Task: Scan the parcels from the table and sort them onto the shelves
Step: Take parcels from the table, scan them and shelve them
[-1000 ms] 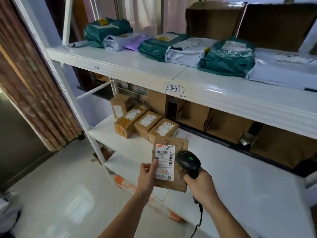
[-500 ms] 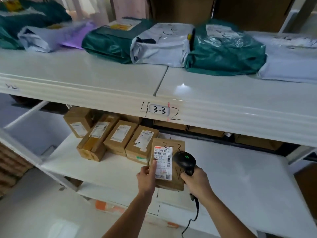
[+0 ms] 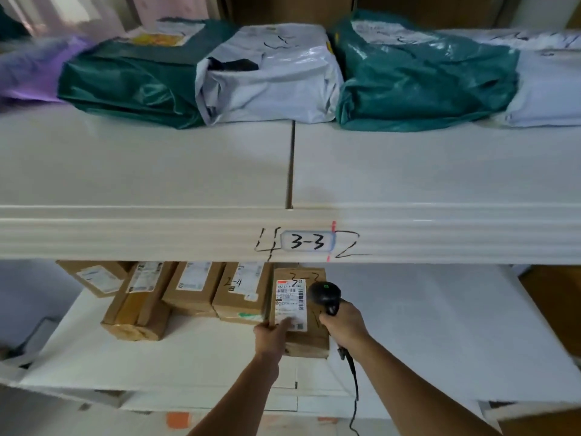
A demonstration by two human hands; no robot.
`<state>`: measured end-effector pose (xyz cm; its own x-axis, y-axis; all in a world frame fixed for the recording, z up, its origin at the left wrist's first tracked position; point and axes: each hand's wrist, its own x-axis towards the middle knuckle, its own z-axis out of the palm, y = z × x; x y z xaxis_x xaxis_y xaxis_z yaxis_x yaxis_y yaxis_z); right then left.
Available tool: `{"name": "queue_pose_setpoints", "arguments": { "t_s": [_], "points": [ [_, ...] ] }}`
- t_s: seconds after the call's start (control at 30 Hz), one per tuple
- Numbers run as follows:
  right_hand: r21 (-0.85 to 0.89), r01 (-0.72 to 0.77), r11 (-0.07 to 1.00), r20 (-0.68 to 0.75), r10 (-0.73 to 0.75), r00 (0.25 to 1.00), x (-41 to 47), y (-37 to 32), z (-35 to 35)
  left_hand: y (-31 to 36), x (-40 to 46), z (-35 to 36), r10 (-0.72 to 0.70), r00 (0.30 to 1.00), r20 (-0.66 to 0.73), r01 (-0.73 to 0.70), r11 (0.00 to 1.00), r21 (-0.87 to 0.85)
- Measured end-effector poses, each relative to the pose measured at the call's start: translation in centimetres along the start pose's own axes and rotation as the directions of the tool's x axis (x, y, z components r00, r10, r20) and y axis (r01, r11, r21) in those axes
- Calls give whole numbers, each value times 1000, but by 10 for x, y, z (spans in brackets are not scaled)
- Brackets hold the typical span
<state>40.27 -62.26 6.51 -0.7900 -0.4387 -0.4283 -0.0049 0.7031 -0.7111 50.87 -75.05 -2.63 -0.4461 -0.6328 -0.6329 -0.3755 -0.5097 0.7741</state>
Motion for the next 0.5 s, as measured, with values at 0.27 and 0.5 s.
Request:
{"name": "queue_pose_setpoints", "arguments": {
  "t_s": [0.27,0.5],
  "points": [
    [55,-58,997,0,58,998,21,17,19,-12,11,-3,-181,976,-119,183,983,9],
    [112,-53,992,-6,54,999,33,10,28,-1,15,2,-327,943,63,333,931,-147]
  ]
}}
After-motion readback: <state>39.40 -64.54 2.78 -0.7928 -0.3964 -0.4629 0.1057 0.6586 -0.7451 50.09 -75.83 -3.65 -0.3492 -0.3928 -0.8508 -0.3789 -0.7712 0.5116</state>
